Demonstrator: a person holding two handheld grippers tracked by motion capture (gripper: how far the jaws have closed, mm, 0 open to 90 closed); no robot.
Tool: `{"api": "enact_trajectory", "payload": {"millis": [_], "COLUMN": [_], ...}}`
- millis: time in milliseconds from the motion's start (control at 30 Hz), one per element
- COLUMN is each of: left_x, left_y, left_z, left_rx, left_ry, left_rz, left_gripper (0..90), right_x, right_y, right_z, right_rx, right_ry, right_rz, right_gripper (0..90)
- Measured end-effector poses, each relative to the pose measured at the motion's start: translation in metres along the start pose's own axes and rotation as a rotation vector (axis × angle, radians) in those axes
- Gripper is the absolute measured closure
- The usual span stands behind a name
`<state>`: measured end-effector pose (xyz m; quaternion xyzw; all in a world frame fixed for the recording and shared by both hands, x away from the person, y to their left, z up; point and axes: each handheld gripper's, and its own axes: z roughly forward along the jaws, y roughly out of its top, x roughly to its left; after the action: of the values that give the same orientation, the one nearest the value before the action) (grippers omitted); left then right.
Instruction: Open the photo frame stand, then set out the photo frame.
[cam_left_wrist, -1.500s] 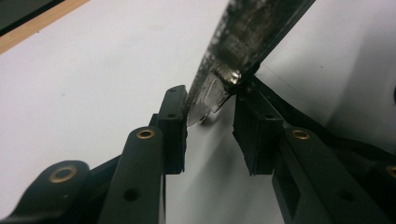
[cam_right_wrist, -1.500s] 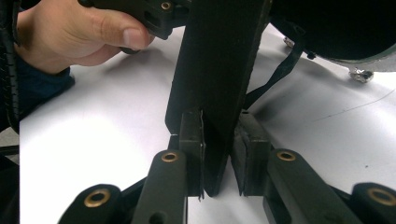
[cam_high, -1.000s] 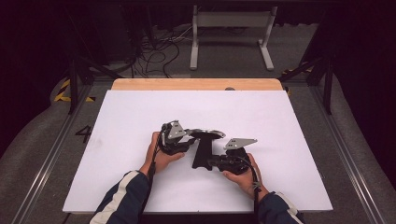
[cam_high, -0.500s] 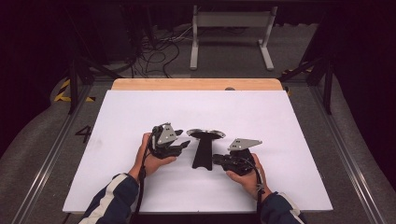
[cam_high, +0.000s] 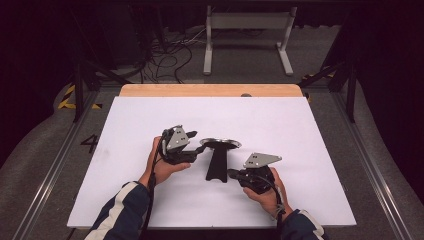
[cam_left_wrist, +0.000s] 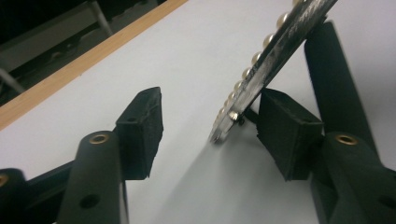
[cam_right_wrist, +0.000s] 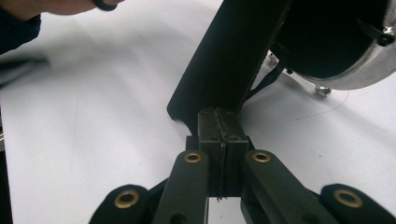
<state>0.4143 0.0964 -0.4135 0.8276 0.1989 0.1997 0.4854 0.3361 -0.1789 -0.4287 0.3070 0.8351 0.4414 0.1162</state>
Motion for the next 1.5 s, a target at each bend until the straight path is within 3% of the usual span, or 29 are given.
{"api": "enact_trajectory", "payload": {"millis": [100, 133, 267, 400, 533, 1000, 1067, 1167, 1500], "left_x": [0.0, 0.0, 0.001, -0.003, -0.005, -0.01, -0.012, -0.009, -0.017], "left_y": [0.003, 0.006, 0.011, 0.015, 0.016, 0.017, 0.016, 0.015, 0.017], "left_z": [0.001, 0.003, 0.006, 0.011, 0.013, 0.01, 0.01, 0.01, 0.011], "left_rx": [-0.007, -0.003, -0.003, 0.003, 0.007, 0.043, 0.037, 0.031, 0.047], "left_ry": [-0.018, -0.043, -0.056, -0.09, -0.125, -0.103, -0.096, -0.107, -0.068], "left_rz": [0.016, 0.021, 0.028, 0.049, 0.067, 0.094, 0.092, 0.086, 0.091], "left_gripper": [40.2, 39.4, 38.4, 45.1, 58.9, 65.6, 65.6, 65.6, 66.6], "right_x": [0.004, 0.004, 0.006, 0.008, 0.011, 0.015, 0.018, 0.019, 0.03], "right_y": [-0.001, -0.001, -0.001, 0.0, 0.0, 0.003, 0.008, 0.012, 0.016], "right_z": [-0.001, -0.001, -0.001, 0.0, 0.001, 0.005, 0.002, 0.001, 0.018], "right_rx": [0.003, 0.0, 0.0, 0.0, 0.002, -0.013, -0.051, -0.079, -0.063], "right_ry": [0.008, 0.013, 0.015, 0.013, 0.017, -0.001, -0.034, -0.047, -0.054], "right_rz": [-0.012, -0.01, -0.009, -0.016, -0.025, -0.031, -0.05, -0.044, -0.071], "right_gripper": [90.0, 90.0, 90.0, 90.0, 90.0, 90.0, 90.0, 90.0, 90.0]}}
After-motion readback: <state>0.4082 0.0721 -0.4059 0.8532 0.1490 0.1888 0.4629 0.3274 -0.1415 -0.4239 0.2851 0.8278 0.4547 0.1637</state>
